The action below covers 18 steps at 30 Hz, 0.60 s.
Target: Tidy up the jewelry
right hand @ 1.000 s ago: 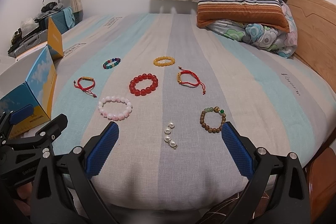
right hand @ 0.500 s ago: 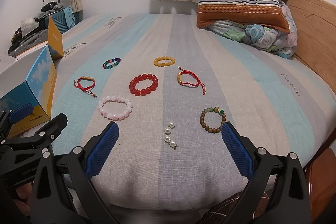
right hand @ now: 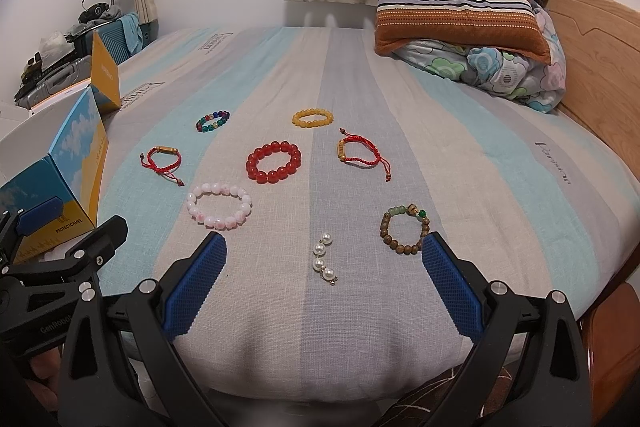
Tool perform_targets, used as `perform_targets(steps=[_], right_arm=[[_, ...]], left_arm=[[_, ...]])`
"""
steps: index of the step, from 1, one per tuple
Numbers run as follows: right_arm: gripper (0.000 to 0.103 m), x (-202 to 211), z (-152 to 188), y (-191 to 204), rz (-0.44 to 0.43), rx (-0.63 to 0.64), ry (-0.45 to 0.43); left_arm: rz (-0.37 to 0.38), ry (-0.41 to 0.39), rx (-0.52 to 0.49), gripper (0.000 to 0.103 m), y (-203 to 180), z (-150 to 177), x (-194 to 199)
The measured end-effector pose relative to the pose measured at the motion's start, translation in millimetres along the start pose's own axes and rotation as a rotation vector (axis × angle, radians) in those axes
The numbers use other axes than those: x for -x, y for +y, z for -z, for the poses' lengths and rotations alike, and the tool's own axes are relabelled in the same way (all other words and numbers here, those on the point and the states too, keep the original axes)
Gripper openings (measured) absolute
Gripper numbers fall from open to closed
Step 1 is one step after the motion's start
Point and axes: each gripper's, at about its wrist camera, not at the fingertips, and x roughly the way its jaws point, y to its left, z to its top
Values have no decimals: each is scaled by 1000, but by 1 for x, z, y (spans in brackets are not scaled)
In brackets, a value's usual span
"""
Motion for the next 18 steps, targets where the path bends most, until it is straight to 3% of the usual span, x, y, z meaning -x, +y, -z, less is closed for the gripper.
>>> perform_targets(steps=[18], right_arm=[[94, 2, -5, -5, 7, -3, -2]], left_arm=[[3, 5, 16, 97, 3, -9, -2]])
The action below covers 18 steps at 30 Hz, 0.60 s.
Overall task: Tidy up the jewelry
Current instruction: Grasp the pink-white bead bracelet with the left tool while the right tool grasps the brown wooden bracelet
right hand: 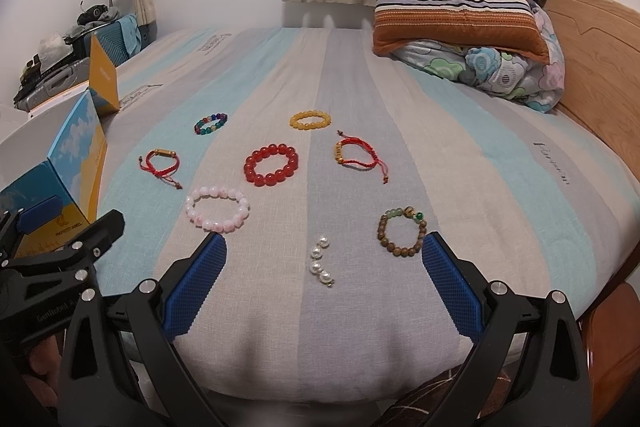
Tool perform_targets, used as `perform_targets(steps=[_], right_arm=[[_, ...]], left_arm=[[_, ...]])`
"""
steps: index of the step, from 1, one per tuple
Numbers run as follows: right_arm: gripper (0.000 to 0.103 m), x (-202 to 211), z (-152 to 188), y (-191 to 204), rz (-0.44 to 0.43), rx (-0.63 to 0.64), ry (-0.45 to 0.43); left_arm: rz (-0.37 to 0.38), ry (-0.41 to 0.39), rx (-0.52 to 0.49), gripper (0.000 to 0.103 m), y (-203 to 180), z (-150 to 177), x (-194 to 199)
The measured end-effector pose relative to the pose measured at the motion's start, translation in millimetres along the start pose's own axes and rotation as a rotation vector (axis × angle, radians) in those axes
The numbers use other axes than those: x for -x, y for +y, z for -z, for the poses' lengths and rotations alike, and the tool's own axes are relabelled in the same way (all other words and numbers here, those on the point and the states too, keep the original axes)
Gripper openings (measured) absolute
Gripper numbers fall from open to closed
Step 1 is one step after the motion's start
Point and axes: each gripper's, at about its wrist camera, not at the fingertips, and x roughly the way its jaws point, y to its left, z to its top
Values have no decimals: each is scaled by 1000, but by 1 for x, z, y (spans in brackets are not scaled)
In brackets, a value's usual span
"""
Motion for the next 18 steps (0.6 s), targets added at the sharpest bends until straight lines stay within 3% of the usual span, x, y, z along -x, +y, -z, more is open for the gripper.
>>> perform_targets(steps=[8, 18], right_arm=[[94, -15, -11, -35, 34, -21, 23], [94, -71, -17, -81, 67, -49, 117]], left_arm=[[18, 23, -30, 97, -11, -11, -24], [55, 93, -51, 97, -40, -19, -82]])
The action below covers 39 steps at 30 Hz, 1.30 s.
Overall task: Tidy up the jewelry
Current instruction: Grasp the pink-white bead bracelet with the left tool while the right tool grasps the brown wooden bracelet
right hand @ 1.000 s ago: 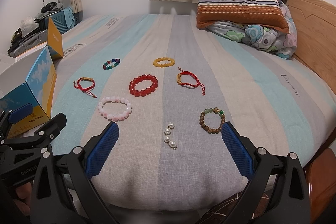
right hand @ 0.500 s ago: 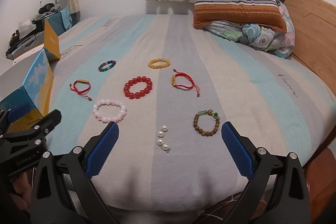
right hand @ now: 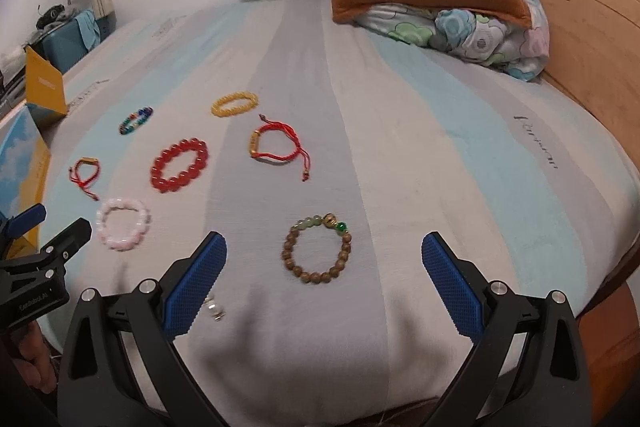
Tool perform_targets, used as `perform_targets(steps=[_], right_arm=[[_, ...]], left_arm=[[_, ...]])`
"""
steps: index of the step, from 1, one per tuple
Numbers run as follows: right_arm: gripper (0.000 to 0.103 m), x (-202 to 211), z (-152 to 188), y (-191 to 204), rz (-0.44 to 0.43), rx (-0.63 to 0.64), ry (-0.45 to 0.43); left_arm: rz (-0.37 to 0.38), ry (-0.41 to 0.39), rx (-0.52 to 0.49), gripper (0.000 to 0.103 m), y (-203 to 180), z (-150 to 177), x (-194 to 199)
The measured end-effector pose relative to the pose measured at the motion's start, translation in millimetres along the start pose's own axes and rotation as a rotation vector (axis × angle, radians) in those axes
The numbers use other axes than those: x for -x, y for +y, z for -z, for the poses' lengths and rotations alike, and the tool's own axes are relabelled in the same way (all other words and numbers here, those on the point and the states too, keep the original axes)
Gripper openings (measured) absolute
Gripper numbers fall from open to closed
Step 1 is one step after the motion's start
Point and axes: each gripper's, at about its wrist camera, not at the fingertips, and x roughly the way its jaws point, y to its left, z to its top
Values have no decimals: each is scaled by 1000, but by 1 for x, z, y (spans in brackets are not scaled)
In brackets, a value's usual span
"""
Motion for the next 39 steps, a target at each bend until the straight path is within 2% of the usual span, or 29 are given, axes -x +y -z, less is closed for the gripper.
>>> perform_targets(steps=[11, 19, 22, 24, 28, 30, 33, 34, 35, 36, 37, 39], right_arm=[[94, -54, 6, -2, -2, 7, 68], [84, -82, 17, -4, -25, -3, 132], [80, -85, 18, -6, -35, -15, 133], [73, -85, 19, -6, -40, -9, 128], [52, -84, 19, -5, -51, 1, 119], [47, -83, 20, -5, -52, 2, 115], [32, -80, 22, -8, -51, 4, 105], [23, -80, 22, -8, -52, 3, 102], [21, -79, 22, -8, -53, 2, 99], [15, -78, 22, -8, -56, 2, 95], [15, -78, 22, -8, -56, 5, 93], [15, -76, 22, -7, -53, 13, 85]], left_arm=[[19, 39, -7, 97, -7, -4, -46], [8, 97, -9, 95, -8, 4, -65], [-6, 104, -20, 88, -8, 6, -67], [-9, 106, -25, 84, -9, 7, -66], [-6, 106, -41, 69, -11, 8, -63], [-9, 107, -46, 65, -12, 9, -62], [3, 109, -38, 55, -11, 9, -60], [9, 110, -34, 47, -10, 8, -60], [15, 111, -28, 42, -9, 7, -59], [19, 112, -21, 31, -7, 7, -58], [21, 113, -18, 20, -7, 6, -57], [35, 115, -10, 20, -5, 5, -56]])
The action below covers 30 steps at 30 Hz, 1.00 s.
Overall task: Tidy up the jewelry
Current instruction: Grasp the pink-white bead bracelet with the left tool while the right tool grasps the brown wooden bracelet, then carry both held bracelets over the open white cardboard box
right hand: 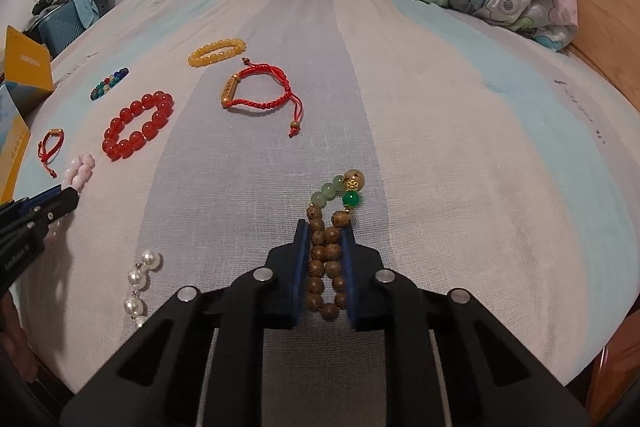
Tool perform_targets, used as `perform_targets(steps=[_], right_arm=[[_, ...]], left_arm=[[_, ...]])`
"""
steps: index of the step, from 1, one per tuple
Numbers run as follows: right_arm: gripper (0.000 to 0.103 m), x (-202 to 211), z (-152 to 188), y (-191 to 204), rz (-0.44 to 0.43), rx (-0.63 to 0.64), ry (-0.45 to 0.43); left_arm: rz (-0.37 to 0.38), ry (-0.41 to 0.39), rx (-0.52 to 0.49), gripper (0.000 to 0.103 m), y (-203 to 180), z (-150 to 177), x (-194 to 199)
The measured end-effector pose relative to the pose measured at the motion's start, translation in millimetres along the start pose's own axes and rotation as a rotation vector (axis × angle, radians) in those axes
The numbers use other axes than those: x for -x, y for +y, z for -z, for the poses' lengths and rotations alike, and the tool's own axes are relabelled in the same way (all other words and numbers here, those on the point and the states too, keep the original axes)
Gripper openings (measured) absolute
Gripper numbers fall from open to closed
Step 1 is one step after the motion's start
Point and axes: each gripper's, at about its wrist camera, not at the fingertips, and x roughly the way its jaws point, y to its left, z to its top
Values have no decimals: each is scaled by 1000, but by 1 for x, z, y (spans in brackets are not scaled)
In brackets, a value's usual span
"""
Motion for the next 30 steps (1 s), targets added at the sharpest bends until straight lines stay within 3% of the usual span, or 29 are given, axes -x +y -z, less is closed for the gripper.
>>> perform_targets(steps=[5, 7, 30], right_arm=[[14, 6, -1, -1, -1, -4, -26], [7, 8, -3, -2, -2, -8, -32], [7, 48, -10, -5, -35, -27, -74]], left_arm=[[22, 0, 19, 20, 4, -1, 4], [26, -2, 19, 19, 5, -2, 6], [21, -37, 19, 19, 5, -6, 47]])
